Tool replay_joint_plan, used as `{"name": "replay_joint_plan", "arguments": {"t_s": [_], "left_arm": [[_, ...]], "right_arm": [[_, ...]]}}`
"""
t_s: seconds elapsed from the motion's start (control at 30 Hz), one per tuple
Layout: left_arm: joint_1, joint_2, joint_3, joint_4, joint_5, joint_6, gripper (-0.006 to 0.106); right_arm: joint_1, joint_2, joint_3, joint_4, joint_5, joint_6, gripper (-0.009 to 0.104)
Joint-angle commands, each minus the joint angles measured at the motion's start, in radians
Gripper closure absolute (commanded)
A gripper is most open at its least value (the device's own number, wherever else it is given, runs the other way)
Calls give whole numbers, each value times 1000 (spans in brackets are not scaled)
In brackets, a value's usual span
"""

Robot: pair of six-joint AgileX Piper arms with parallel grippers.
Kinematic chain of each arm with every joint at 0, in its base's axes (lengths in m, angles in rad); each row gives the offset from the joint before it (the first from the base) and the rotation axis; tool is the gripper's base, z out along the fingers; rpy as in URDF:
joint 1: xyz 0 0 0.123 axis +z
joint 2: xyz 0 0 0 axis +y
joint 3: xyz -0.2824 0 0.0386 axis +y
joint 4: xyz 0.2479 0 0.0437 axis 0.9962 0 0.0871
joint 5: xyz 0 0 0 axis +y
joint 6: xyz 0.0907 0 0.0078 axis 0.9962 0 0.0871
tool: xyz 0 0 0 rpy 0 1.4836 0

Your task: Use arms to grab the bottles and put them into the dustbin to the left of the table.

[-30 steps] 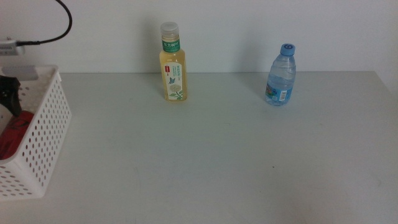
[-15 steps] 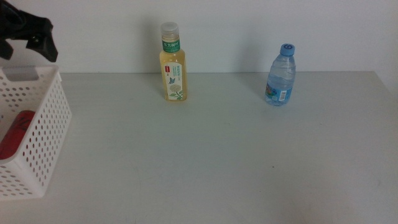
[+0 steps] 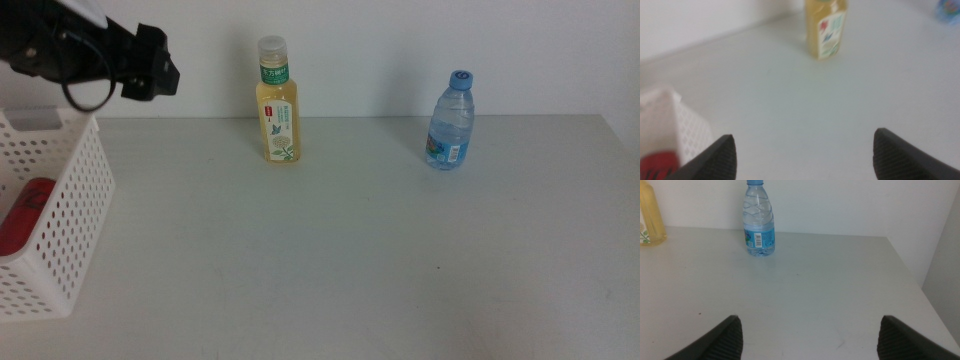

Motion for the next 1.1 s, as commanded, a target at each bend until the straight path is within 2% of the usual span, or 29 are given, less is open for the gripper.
{"name": "replay_joint_plan", "arguments": {"t_s": [0.0, 0.2, 0.37, 0.7, 0.83, 1.07], "left_arm": [[-35, -131, 129, 22, -240, -22, 7], [-46, -303, 505, 0, -552, -24, 7], [-46, -373, 673, 0, -680, -45, 7], [-46, -370, 742, -6, -706, -45, 7], [-45, -364, 742, -24, -707, -94, 7], [-46, -226, 743, -58, -802, -106, 7]], "right_arm": [[2, -21, -10, -8, -71, -6, 1], [2, -21, -10, -8, -71, -6, 1], [2, -21, -10, -8, -71, -6, 1], [2, -21, -10, -8, -71, -6, 1], [2, -21, -10, -8, -71, -6, 1], [2, -21, -10, -8, -71, -6, 1]]}}
